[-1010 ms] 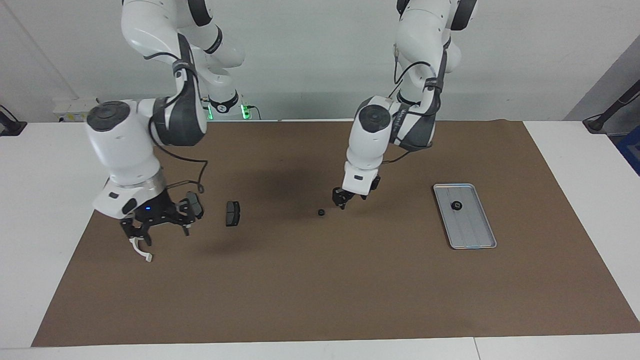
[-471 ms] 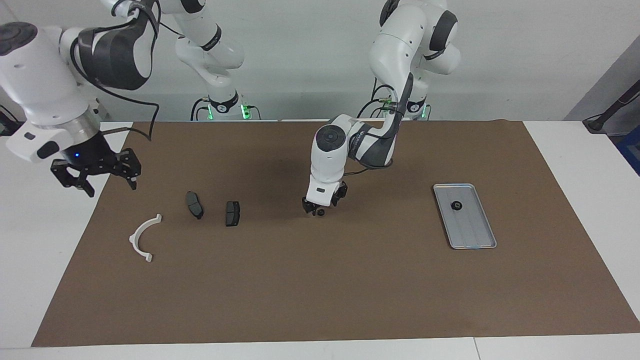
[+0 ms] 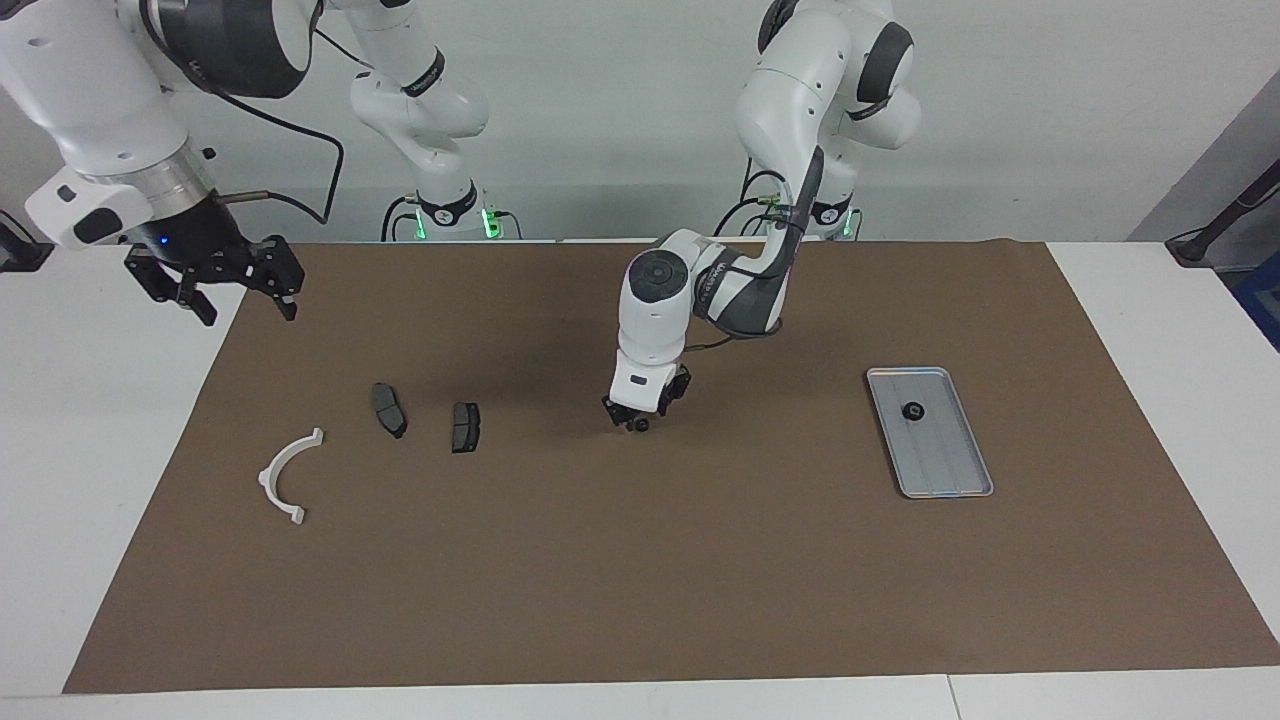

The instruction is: Pick bearing gear from pile to tray

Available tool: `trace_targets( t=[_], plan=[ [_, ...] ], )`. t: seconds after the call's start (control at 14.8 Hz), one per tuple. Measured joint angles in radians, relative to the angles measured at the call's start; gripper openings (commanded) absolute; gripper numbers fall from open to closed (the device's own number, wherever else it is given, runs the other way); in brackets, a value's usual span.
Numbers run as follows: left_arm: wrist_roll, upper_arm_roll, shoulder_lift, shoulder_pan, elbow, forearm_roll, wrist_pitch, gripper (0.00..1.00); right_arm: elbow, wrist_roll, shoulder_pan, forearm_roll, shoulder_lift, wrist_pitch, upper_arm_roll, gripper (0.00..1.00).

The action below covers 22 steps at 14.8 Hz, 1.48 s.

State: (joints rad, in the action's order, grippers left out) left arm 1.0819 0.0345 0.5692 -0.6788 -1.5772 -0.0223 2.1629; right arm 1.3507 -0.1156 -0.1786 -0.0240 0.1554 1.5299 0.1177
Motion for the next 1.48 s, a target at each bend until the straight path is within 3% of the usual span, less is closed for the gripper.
trace_targets(
  t=[0.4, 0.47, 0.61, 0.67, 1.14, 1.35, 1.48],
  plan=[
    [0.004, 0.0, 0.02, -0.001, -0.003, 0.0, 0.025, 0.49, 0.025, 0.056, 0.01, 0.003, -0.027, -0.081, 0.006, 0.88],
    [0.004, 0.0, 0.023, -0.001, -0.004, 0.0, 0.029, 0.41, 0.044, 0.056, 0.01, 0.003, -0.036, -0.083, 0.006, 0.88],
    [0.009, -0.001, 0.022, -0.001, -0.003, 0.001, 0.031, 0.05, 0.093, 0.057, 0.01, 0.003, -0.061, -0.083, 0.006, 0.88],
    [0.013, -0.001, 0.022, -0.001, -0.003, 0.001, 0.031, 0.0, 0.118, 0.059, 0.009, 0.003, -0.078, -0.083, 0.005, 0.88],
    [0.038, -0.025, 0.001, 0.015, 0.002, 0.001, -0.025, 0.0, 0.209, 0.061, 0.002, 0.003, -0.162, -0.025, 0.003, 0.88],
    [-0.002, -0.034, -0.072, 0.084, 0.004, 0.002, -0.122, 0.0, 0.21, 0.077, 0.002, 0.003, -0.171, -0.02, 0.003, 0.89],
    [-0.128, -0.038, -0.13, 0.156, -0.007, 0.004, -0.206, 0.0, 0.21, 0.08, 0.002, 0.003, -0.176, -0.02, 0.002, 0.9]
  ],
)
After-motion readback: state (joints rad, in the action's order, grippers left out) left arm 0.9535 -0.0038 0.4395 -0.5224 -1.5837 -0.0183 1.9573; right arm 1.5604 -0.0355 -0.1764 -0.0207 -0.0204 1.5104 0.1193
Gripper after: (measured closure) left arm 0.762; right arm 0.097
